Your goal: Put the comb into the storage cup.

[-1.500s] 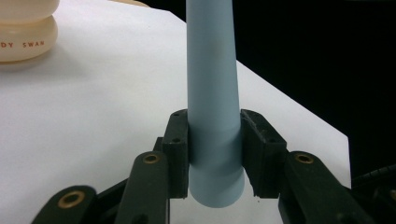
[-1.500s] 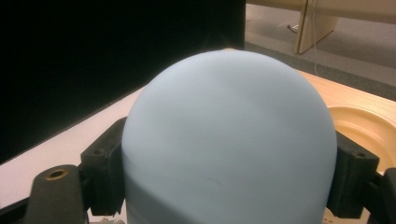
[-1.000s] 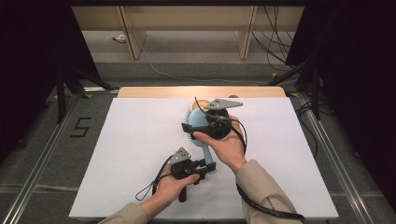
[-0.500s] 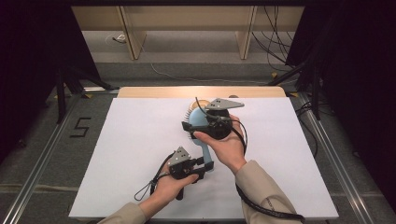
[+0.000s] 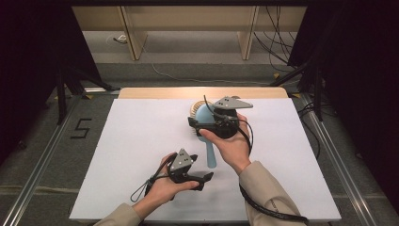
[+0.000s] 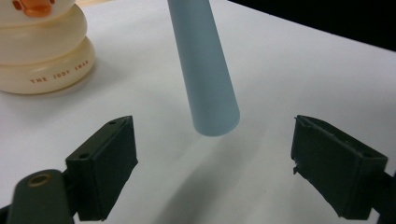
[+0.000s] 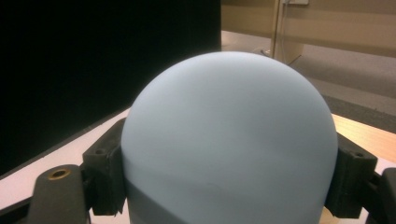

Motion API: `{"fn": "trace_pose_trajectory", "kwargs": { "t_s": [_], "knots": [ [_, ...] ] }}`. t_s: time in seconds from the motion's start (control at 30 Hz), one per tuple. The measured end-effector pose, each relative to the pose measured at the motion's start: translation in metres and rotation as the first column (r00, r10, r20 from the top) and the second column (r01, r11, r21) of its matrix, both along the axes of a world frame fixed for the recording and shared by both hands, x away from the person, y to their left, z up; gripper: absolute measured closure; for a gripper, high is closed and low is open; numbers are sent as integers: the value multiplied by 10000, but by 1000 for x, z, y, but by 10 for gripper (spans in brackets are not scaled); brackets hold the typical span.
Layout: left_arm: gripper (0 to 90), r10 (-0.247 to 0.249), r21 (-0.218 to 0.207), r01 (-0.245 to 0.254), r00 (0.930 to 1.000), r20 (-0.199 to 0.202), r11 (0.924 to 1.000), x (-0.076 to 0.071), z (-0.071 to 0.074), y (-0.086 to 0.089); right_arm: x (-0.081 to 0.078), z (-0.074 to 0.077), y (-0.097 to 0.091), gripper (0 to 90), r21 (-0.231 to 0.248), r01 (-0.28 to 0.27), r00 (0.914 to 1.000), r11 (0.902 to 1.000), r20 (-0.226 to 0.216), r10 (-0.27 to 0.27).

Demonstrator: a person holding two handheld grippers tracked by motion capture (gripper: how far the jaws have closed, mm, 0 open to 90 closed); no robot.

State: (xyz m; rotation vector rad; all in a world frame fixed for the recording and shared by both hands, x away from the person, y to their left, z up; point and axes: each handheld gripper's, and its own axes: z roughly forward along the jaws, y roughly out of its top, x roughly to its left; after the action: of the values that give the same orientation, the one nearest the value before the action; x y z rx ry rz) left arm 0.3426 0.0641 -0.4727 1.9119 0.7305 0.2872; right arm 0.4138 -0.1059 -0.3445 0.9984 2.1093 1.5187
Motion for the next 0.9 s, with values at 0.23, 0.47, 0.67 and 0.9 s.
{"fn": "trace_pose_trajectory", "kwargs": {
  "t_s": [0.23, 0.47, 0.67, 0.9],
  "knots": [
    [63, -361, 539, 349, 9991, 211, 9979, 3, 1, 20, 0, 1, -6, 205, 100, 276, 9995, 9996, 176, -278],
    [64, 226, 937, -273, 9985, 508, 9952, 8, 3, 47, 1, 1, -9, 205, 154, 454, 9986, 9988, 251, -458],
    [69, 965, 861, -1011, 9938, 557, 9911, 14, 9, 71, 2, 2, -13, 205, 245, 605, 9978, 9979, 274, -612],
    [79, 1309, 887, -1355, 9898, 559, 9868, 15, 7, 92, 2, 2, -16, 205, 301, 723, 9968, 9969, 327, -733]
  ]
}}
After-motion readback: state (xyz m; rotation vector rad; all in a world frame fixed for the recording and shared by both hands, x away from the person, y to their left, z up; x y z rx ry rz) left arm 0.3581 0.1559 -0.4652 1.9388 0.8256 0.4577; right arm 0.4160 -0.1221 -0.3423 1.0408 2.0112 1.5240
